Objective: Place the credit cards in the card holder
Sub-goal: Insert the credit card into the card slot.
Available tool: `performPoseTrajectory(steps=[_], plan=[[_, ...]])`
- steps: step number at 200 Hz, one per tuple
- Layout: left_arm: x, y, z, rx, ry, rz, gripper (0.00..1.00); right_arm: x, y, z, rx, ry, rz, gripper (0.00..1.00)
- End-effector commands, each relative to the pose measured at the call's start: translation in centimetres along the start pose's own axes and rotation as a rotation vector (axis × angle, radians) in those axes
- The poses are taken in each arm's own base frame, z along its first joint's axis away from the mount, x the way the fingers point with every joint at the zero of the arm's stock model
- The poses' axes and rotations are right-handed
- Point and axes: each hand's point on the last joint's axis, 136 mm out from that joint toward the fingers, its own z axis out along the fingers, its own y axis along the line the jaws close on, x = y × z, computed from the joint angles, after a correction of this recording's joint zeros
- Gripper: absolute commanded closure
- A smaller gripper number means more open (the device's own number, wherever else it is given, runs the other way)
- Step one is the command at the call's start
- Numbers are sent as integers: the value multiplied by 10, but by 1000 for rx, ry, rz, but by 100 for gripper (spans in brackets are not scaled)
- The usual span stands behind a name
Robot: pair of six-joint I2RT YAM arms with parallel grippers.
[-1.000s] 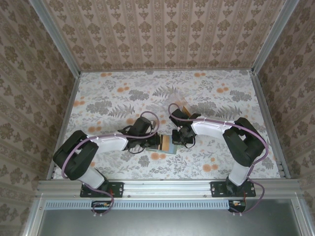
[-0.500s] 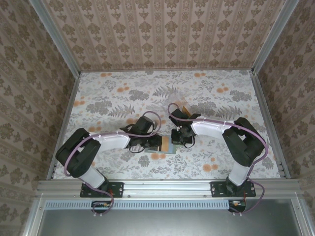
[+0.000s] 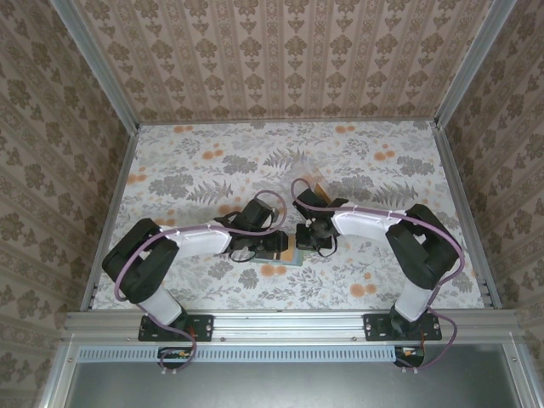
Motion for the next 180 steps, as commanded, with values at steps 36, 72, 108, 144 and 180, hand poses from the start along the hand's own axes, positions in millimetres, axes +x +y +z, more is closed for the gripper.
performPoseTrajectory(steps=[36, 72, 108, 144, 180], plan=[[2, -21, 11, 48, 40, 65, 60, 4, 12, 3, -144, 0, 63, 92], [4, -21, 14, 51, 44, 57, 60, 5, 8, 4, -140, 3, 75, 92], [1, -14, 4, 7, 6, 32, 58, 3, 2, -1, -93, -11, 72, 92], [-6, -6, -21, -37, -91, -4, 47, -6, 0, -22, -68, -65, 43, 86], [-13, -2, -40, -51, -160, -25, 42, -19, 2, -54, -68, -124, 0, 80]])
